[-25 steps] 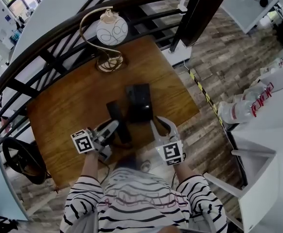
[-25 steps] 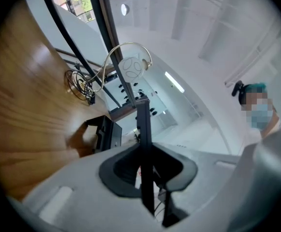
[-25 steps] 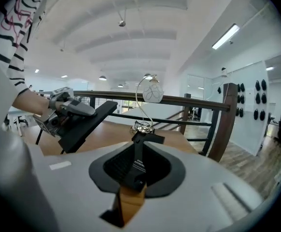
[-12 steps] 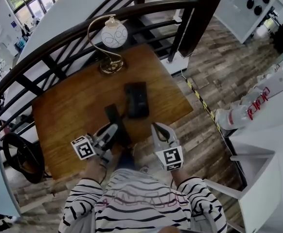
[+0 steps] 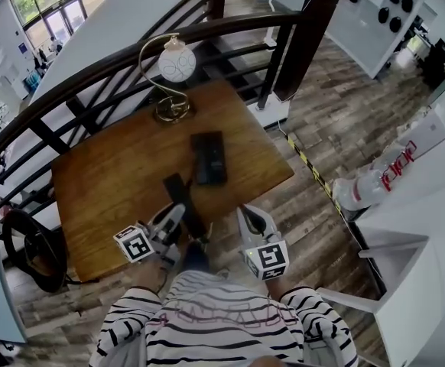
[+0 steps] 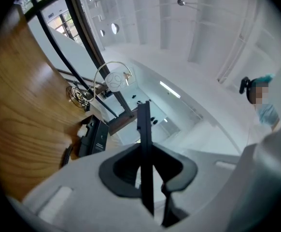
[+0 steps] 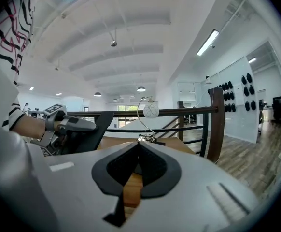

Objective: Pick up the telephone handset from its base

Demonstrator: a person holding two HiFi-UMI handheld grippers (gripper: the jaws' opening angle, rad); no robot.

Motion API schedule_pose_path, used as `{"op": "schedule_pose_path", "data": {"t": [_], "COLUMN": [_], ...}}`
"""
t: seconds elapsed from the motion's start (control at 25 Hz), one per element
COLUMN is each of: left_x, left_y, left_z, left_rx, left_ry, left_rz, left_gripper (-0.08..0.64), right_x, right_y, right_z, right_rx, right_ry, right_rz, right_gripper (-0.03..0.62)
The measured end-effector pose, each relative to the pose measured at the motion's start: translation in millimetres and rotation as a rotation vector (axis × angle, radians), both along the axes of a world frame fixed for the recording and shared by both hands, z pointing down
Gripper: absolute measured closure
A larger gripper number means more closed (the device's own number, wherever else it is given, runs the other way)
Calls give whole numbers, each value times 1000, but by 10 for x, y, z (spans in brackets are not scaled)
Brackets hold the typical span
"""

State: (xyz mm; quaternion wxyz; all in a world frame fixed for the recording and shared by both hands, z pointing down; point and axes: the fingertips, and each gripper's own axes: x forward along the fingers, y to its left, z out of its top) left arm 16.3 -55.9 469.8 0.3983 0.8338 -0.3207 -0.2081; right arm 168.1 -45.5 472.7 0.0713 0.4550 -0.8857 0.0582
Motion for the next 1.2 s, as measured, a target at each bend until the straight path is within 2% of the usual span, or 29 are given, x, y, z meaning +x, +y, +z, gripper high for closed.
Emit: {"op": "schedule_pose_path", "data": {"t": [0.68, 1.2], "left_x": [150, 146], "left_y": [534, 576], "left_z": [-117, -212], "left_rx": [3, 1], "left_ry": [13, -5], "left_rz": [-2, -4], "left_gripper": [488, 488], "right_x": [242, 230], "right_y": [634, 616], "right_z": [-32, -166], "right_rx": [-72, -50], "right_ry": [-44, -51], "right_rz": [48, 41], "right_gripper": [591, 591]}}
